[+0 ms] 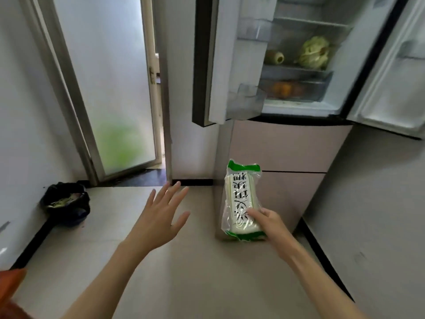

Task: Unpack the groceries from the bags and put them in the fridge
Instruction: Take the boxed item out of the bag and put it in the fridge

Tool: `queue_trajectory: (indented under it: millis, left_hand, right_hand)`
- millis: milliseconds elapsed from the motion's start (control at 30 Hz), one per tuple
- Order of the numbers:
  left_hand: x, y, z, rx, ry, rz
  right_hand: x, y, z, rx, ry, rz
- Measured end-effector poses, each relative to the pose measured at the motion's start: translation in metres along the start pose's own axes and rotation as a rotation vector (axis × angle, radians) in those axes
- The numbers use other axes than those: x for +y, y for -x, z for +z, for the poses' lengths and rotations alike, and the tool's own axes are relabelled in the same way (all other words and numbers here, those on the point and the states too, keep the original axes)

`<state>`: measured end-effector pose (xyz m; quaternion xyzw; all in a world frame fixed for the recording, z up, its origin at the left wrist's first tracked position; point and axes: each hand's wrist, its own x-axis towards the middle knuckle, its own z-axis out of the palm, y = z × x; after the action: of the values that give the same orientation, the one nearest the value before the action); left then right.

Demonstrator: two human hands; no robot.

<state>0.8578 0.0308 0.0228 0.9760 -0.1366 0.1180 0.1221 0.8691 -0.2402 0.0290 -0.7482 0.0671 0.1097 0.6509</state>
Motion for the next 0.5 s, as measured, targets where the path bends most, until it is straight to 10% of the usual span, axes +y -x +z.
queue_trajectory:
  millis: [500]
  left_hand:
    - [0.147, -0.236, 0.054, 0.053, 0.036, 0.186]
  right_hand:
    - [-0.063, -0.137, -0.197, 0.170, -0.209, -0.140]
